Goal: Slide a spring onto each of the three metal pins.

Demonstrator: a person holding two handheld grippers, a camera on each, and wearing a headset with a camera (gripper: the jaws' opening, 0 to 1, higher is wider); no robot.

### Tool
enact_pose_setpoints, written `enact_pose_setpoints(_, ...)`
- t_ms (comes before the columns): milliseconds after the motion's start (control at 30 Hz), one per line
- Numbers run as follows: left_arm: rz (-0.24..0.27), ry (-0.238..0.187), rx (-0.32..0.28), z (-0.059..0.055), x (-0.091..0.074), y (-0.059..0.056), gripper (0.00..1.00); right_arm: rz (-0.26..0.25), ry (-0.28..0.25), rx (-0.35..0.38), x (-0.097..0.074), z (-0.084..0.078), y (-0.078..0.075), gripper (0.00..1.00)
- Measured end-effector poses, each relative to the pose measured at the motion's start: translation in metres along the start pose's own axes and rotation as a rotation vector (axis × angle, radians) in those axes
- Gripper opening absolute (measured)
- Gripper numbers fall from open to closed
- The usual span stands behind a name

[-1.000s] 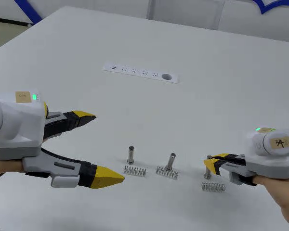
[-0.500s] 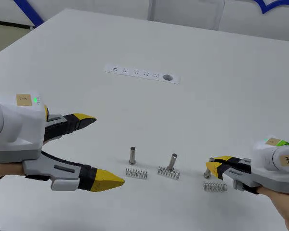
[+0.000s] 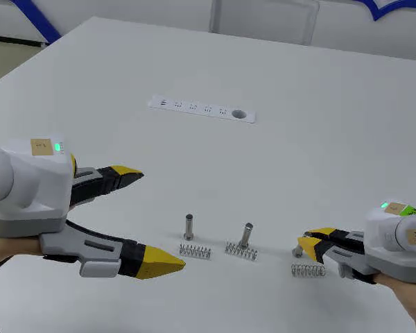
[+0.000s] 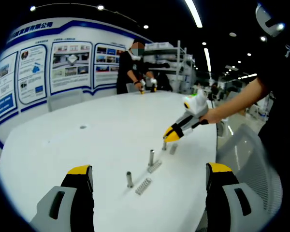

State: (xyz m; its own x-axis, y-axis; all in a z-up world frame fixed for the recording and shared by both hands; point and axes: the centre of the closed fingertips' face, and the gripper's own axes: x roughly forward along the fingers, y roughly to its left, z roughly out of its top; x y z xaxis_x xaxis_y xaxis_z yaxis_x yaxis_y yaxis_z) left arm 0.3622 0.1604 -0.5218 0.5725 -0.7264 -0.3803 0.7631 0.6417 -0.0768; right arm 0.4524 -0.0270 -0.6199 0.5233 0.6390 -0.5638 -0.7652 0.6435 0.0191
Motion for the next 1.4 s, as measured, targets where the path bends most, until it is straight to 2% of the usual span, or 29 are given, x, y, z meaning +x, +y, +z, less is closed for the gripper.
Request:
enact_pose_setpoints(233, -0.003, -0.001, 0.003, 0.001, 0.0, -0.003, 0.99, 0.006, -0.002, 0.009, -0.004, 0.003, -0.003, 0.15)
enact_pose_setpoints(333, 0.019, -0.002, 0.011, 0.0, -0.003, 0.0, 1.0, 0.026, 0.004, 0.011, -0.01, 0.004, -0.003, 0.19)
enact_pose_setpoints(367, 0.022, 0.0, 0.011, -0.001, -0.004, 0.001, 1.0, 0.037, 0.015, 0.002, -0.011, 0.003, -0.002, 0.2)
enact_pose_setpoints(400, 0.024, 0.0, 0.008, -0.002, -0.005, 0.001, 1.0, 0.054, 0.056, -0.043, -0.015, -0.003, -0.002, 0.21)
enact_pose_setpoints(433, 0.023, 0.0, 0.005, -0.003, -0.005, 0.001, 1.0, 0.065, 0.068, -0.071, -0.017, -0.005, -0.001, 0.23)
enact_pose_setpoints(633, 0.023, 0.002, -0.005, -0.006, -0.005, 0.0, 1.0, 0.191, 0.172, -0.207, -0.029, -0.027, 0.009, 0.27)
enact_pose_setpoints(733, 0.022, 0.004, -0.007, -0.007, -0.005, -0.001, 1.0, 0.222, 0.221, -0.269, -0.029, -0.038, 0.012, 0.27)
enact_pose_setpoints(867, 0.026, 0.002, -0.014, -0.008, -0.005, 0.0, 1.0, 0.24, 0.229, -0.272, -0.024, -0.041, 0.014, 0.27)
enact_pose_setpoints(1033, 0.034, 0.005, -0.023, -0.01, -0.008, 0.002, 1.0, 0.277, 0.301, -0.321, -0.016, -0.057, 0.014, 0.27)
enact_pose_setpoints(1267, 0.052, 0.005, -0.039, -0.013, -0.013, 0.007, 1.0, 0.314, 0.308, -0.378, -0.008, -0.06, 0.012, 0.27)
enact_pose_setpoints(1400, 0.056, 0.009, -0.043, -0.015, -0.014, 0.008, 1.0, 0.355, 0.294, -0.357, -0.008, -0.06, 0.013, 0.26)
